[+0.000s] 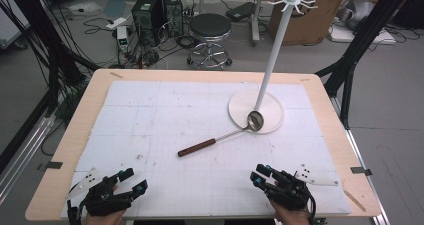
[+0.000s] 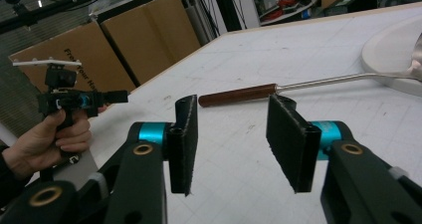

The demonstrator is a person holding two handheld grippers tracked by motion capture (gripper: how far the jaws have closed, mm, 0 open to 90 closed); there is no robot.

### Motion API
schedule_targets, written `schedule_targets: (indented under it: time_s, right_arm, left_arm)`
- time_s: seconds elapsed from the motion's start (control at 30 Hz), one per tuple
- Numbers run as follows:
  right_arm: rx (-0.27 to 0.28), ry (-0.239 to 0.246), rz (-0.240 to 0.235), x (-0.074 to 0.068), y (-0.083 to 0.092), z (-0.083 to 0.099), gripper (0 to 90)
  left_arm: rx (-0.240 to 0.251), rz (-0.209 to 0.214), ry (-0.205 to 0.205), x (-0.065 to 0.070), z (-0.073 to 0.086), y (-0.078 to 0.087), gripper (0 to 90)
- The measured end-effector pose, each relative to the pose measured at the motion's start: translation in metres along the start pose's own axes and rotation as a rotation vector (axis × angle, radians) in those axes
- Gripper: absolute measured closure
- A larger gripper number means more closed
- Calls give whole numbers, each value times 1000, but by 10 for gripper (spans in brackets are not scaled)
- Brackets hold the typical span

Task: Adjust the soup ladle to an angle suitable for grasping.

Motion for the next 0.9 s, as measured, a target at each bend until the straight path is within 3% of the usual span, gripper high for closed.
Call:
schedule_targets:
  time_s: [0.07,0.1,0.13,0.17,0.3,0.47,0.67,0.9]
  right_arm:
    - [-3,0,-5,1,1,0,620]
    - [-4,5,-6,1,1,0,625]
    - [-4,3,-4,2,1,0,627]
    - [-4,5,-4,3,1,0,659]
    - [-3,8,-9,5,3,1,742]
    - [-4,23,-12,5,5,1,892]
    - [-6,36,-15,4,6,2,894]
    - [-5,31,-2,6,8,2,894]
  left_arm:
    - [5,14,4,2,0,-1,234]
    - [7,69,5,7,-2,-4,278]
    - [7,69,5,7,-2,-4,313]
    - [-5,107,-5,13,-6,-10,313]
    - [1,142,-34,24,-16,-18,314]
    - [-20,137,-44,26,-15,-25,307]
    - [-13,129,-46,24,-18,-28,300]
    - [-23,141,-59,24,-30,-42,302]
Point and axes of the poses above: each handheld gripper's, and its own axes: y roughly backward along the jaws, z roughly out of its underside, x roughly to its right, the point moved 8 cm from there along -y, roughly forward along the jaws, and after that the axes turned 14 degrees about -x, right-handed, at the moved point
